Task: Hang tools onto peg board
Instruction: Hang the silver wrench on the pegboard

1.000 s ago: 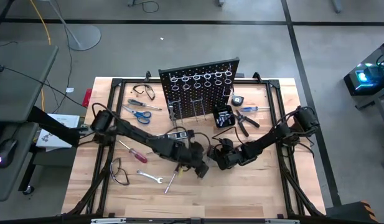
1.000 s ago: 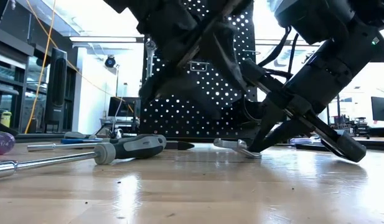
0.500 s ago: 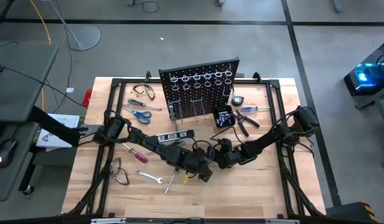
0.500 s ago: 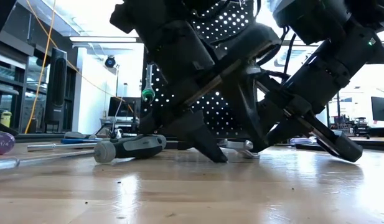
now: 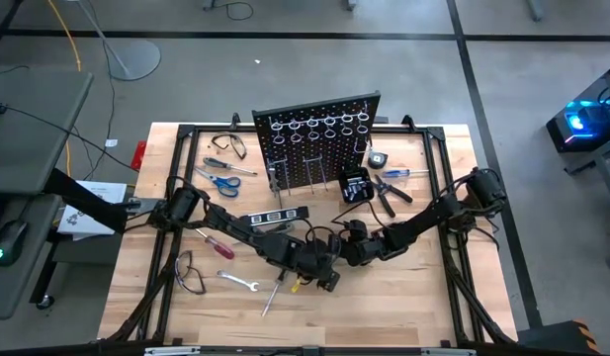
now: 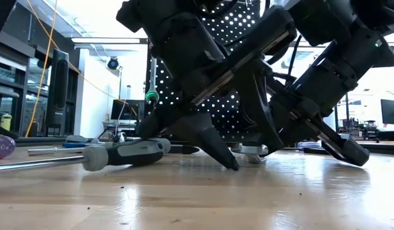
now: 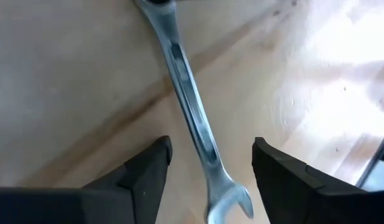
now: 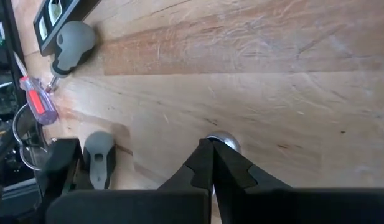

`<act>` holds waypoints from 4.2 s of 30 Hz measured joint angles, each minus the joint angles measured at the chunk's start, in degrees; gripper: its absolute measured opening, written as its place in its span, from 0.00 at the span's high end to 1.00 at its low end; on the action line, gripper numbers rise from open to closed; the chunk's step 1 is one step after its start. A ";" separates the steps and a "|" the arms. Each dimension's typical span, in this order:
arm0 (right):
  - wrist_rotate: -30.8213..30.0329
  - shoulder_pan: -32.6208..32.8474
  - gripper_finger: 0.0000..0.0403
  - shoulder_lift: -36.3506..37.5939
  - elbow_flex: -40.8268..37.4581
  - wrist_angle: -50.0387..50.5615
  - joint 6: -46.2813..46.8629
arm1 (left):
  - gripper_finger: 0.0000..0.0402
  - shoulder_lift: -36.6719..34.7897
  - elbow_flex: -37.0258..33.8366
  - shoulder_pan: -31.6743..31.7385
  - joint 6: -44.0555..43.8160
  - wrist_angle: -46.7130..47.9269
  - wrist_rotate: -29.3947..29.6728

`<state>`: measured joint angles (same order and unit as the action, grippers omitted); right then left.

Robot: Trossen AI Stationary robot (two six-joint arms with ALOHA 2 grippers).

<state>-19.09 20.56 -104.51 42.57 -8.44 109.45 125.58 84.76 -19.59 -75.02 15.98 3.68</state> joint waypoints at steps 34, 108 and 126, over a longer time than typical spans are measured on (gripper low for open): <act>-2.89 -2.05 1.00 0.02 0.15 -4.40 9.78 | 1.00 0.14 -0.14 -1.65 10.55 6.51 6.68; -3.85 -6.00 1.00 8.72 0.02 0.65 -22.32 | 0.61 -9.18 -0.60 -8.34 15.06 19.81 13.09; 1.11 -5.94 1.00 5.81 0.02 3.55 -30.38 | 0.61 -9.20 -0.58 -8.31 13.68 19.68 13.51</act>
<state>-17.98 14.61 -98.70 42.59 -4.89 79.07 116.38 84.18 -27.90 -61.34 35.66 17.19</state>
